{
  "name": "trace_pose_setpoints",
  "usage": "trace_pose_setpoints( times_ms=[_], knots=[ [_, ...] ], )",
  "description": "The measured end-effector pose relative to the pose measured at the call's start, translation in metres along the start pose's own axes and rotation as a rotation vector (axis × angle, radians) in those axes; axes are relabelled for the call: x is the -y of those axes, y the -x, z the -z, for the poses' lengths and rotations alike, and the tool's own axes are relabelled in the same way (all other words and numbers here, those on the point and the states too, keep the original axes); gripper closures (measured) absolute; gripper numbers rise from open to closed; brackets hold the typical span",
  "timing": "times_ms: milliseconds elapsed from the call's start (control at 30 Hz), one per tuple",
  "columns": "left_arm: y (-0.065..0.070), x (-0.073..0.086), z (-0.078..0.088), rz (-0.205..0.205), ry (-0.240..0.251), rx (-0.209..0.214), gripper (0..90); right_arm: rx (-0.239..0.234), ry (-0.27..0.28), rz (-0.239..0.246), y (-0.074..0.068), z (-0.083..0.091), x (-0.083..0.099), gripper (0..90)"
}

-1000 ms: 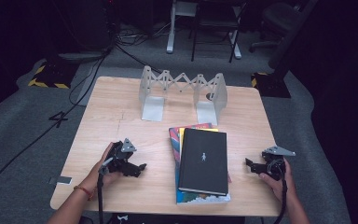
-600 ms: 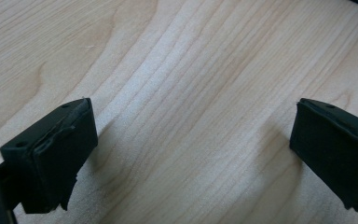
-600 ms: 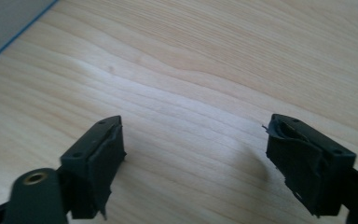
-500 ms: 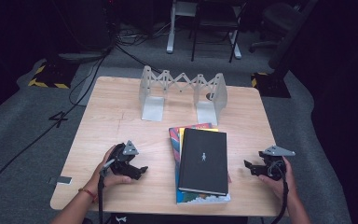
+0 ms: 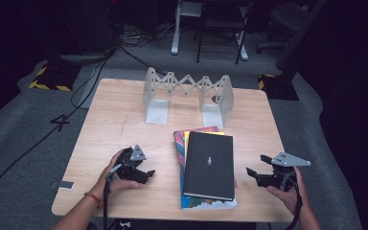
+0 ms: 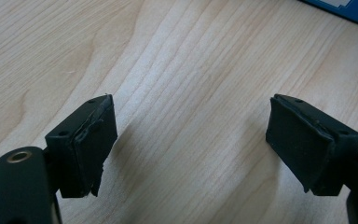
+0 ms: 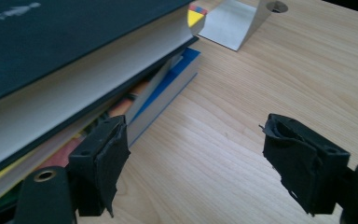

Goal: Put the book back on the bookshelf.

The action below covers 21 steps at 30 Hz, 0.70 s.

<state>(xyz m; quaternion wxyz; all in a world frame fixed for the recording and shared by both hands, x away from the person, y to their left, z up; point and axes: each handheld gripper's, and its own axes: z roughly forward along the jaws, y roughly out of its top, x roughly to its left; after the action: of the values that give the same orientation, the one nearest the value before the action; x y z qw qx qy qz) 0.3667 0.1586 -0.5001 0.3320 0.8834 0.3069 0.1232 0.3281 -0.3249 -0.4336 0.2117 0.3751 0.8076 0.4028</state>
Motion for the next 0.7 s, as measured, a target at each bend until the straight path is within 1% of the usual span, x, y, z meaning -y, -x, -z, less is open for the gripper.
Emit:
trace_pose_setpoints(
  times_ms=[67,167,200,233,333,367,400,500,633,700],
  knots=[
    [0.0,0.0,-0.001,0.011,0.004,0.017,16.4,-0.012,0.009,0.01,-0.006,0.003,-0.002,22.1],
    [0.001,0.001,-0.003,0.018,0.018,0.021,15.3,-0.038,0.014,0.033,-0.016,0.005,-0.006,21.7],
    [0.001,0.002,-0.003,0.011,0.029,0.02,15.3,-0.046,0.018,0.04,-0.019,0.005,-0.008,21.7],
    [0.002,0.002,-0.003,0.014,0.035,0.02,15.2,-0.062,0.023,0.047,-0.023,0.006,-0.009,21.5],
    [0.002,0.002,-0.004,0.007,0.038,0.023,15.1,-0.072,0.034,0.065,-0.031,0.007,-0.013,21.5],
    [0.002,0.002,-0.004,0.007,0.038,0.023,15.0,-0.072,0.034,0.065,-0.031,0.007,-0.013,21.5],
    [0.003,0.002,-0.004,0.011,0.037,0.022,14.9,-0.083,0.036,0.065,-0.035,0.008,-0.014,21.3],
    [0.003,0.002,-0.004,0.017,0.036,0.02,14.8,-0.095,0.034,0.072,-0.04,0.008,-0.013,21.1],
    [0.004,0.002,-0.005,0.021,0.038,0.017,14.4,-0.098,0.039,0.081,-0.044,0.01,-0.015,21.2],
    [0.004,0.001,-0.005,0.024,0.037,0.013,14.4,-0.119,0.057,0.072,-0.047,0.013,-0.017,21.2]
  ],
)
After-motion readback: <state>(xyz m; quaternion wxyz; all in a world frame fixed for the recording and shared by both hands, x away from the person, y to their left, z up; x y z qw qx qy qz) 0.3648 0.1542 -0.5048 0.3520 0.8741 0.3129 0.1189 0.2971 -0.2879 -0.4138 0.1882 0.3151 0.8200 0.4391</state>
